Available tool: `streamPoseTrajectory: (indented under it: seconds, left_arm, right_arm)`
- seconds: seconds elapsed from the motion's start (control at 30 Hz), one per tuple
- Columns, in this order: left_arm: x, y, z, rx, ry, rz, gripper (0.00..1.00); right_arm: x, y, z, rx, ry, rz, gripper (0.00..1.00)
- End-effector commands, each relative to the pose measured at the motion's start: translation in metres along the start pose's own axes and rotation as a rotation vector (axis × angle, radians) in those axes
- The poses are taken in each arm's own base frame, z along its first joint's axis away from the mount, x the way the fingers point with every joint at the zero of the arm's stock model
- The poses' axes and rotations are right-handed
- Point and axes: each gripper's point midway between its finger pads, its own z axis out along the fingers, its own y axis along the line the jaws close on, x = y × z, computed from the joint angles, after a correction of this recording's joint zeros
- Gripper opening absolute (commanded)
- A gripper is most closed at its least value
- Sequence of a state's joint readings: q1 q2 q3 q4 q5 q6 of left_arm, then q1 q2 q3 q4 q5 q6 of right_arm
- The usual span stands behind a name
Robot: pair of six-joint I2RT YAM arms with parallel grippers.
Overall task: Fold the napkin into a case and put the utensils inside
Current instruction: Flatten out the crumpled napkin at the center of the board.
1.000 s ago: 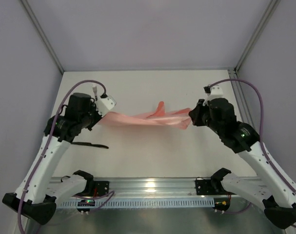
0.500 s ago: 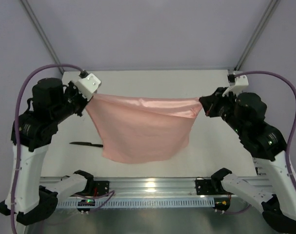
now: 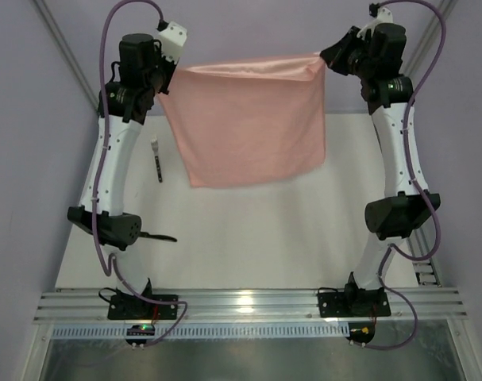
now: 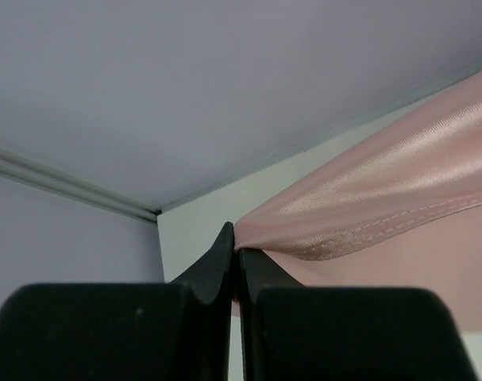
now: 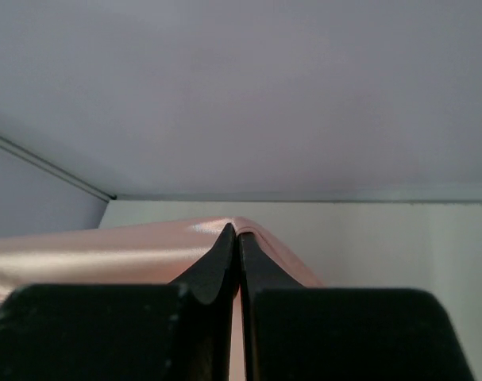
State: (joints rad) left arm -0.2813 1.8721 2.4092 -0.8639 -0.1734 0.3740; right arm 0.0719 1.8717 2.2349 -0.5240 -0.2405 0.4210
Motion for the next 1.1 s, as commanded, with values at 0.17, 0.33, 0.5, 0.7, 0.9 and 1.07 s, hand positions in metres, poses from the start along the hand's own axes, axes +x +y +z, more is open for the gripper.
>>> streamPoseTrajectory:
  seconds: [0.17, 0.33, 0.5, 0.7, 0.9, 1.07]
  left_arm:
    - [-0.049, 0.032, -0.052, -0.076, -0.217, 0.019, 0.0]
    - [0.046, -0.043, -0.017, 0.15, -0.032, 0.126, 0.0]
    - [0.156, -0.124, -0.002, 0.359, 0.141, 0.203, 0.0]
    - [0.289, -0.21, -0.021, 0.589, 0.404, 0.356, 0.0]
    - [0.351, -0.244, -0.056, 0.686, 0.509, 0.425, 0.01]
    - [0.367, -0.256, -0.091, 0.762, 0.553, 0.482, 0.07]
  right_arm:
    - [-0.083, 0.025, -0.075, -0.131, -0.238, -0.026, 0.03]
    - [0.004, -0.014, -0.074, -0.069, -0.096, 0.008, 0.04]
    - [0.159, -0.085, -0.082, 0.078, 0.135, 0.14, 0.04]
    - [0.309, -0.144, -0.12, 0.238, 0.358, 0.252, 0.03]
    - [0.387, -0.174, -0.152, 0.35, 0.496, 0.303, 0.03]
    - [0.412, -0.178, -0.177, 0.406, 0.553, 0.331, 0.03]
